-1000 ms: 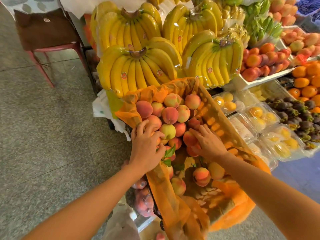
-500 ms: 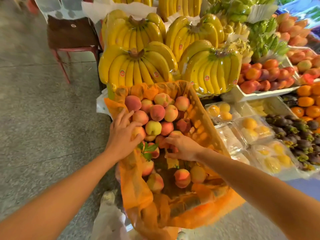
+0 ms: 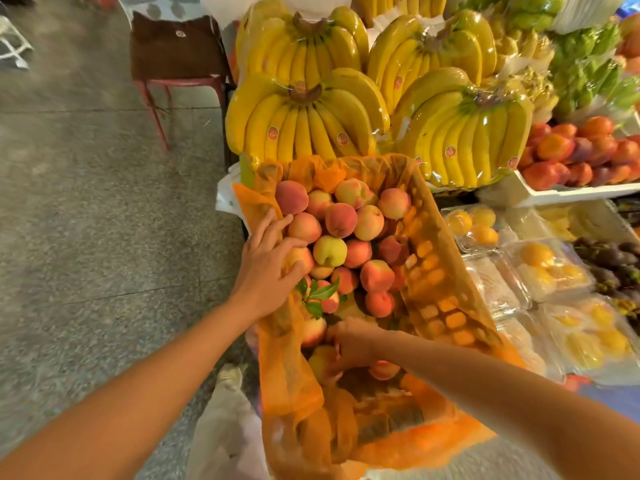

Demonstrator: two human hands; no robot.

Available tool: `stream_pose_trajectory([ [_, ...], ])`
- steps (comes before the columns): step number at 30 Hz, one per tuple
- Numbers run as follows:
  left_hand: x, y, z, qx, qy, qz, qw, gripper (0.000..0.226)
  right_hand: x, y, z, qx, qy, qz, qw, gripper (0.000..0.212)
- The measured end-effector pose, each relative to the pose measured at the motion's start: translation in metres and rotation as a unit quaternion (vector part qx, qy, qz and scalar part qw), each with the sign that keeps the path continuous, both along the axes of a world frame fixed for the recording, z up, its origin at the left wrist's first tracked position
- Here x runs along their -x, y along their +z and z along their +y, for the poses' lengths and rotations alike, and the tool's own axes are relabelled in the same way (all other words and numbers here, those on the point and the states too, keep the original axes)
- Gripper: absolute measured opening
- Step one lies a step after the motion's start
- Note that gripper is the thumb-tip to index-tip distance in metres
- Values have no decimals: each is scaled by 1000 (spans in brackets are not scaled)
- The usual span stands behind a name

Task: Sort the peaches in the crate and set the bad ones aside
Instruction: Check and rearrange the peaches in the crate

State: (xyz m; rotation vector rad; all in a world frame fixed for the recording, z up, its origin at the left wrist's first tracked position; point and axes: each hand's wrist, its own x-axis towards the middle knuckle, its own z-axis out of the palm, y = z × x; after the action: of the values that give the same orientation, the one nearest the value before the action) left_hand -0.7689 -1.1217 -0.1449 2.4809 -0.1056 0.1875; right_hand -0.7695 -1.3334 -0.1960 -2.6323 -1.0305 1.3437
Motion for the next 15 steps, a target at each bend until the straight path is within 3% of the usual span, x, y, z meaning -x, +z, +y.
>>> stream_pose_trajectory([
  [8,-2,-1,-1,11,0,-18,1000,45,-16,20,-11,-58,-43,9,997,67],
  [11,-2,0,-2,15,-2,-20,1000,46,-40,37,-24,-150,-45,-51,986,69],
  [15,-3,1,-2,10,-1,-18,1000,46,-64,49,-30,-266,-107,-169,943,73],
])
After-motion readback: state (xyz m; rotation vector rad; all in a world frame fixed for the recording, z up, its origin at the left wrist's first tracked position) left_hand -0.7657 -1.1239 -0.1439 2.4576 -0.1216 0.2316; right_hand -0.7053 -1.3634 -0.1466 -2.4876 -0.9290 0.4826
